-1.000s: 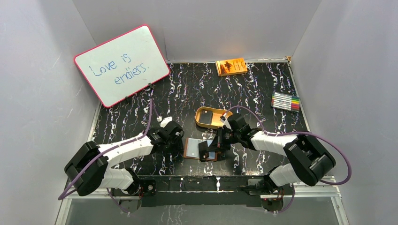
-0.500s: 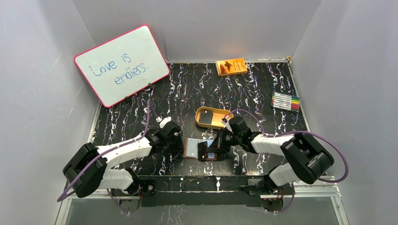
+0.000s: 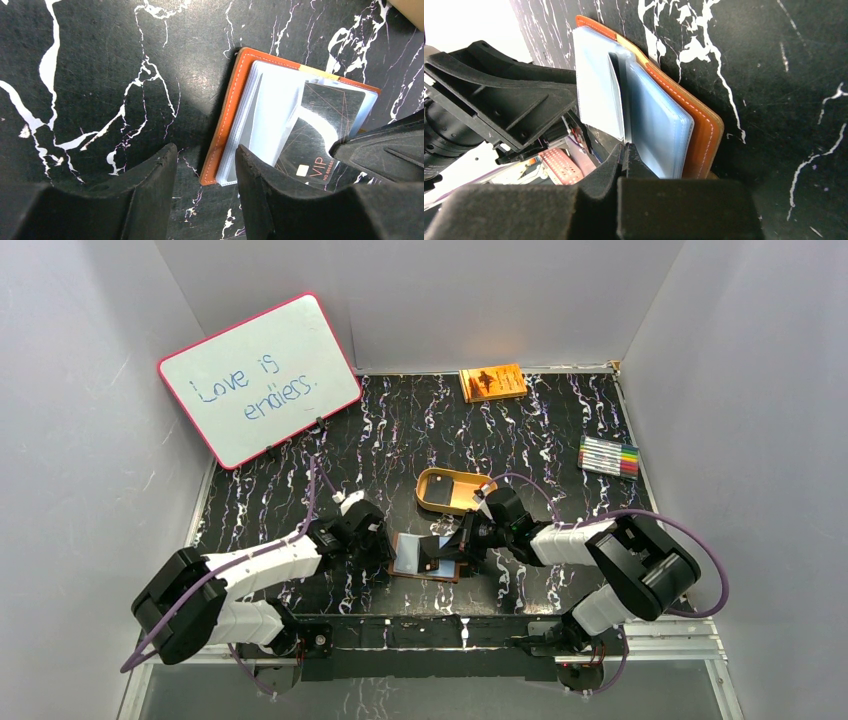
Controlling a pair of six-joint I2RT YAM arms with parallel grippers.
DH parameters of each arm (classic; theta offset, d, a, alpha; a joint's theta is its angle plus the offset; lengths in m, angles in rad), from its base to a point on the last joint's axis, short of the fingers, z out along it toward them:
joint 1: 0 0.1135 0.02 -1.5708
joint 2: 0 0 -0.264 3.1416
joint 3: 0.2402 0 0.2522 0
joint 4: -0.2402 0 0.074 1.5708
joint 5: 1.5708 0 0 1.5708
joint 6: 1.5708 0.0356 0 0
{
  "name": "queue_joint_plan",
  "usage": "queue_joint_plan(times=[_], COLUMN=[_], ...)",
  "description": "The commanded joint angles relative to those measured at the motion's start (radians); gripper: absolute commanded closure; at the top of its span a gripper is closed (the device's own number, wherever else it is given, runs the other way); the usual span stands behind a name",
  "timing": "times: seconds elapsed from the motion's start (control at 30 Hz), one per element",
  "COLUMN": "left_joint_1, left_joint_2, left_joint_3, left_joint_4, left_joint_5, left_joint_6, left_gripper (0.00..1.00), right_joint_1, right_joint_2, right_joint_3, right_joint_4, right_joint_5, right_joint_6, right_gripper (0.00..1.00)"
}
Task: Put the credit cards into the card holder
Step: Insert the credit card into the card holder.
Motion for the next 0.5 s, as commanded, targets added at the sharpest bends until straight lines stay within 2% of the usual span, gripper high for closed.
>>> queue_joint_plan(times=[0.0, 0.47], left_joint_1=[-0.001, -0.001], left_joint_2=[0.011, -0.016], left_joint_3=[-0.056, -0.092], left_joint_4=[-0.057, -0.052], left_joint_5=[0.038, 0.047], left_joint_6=[-0.012, -0.036], left_gripper=[0.55, 0.61], right_joint_1=[-0.004, 0.029], right_joint_2=[0.007, 0.029], right_joint_3=[-0.004, -0.019], right_joint_4=[0.051, 0.065], right_joint_5=[0.024, 0.029], right_joint_6=[0.021, 0.082], right_gripper=[1.0, 1.0])
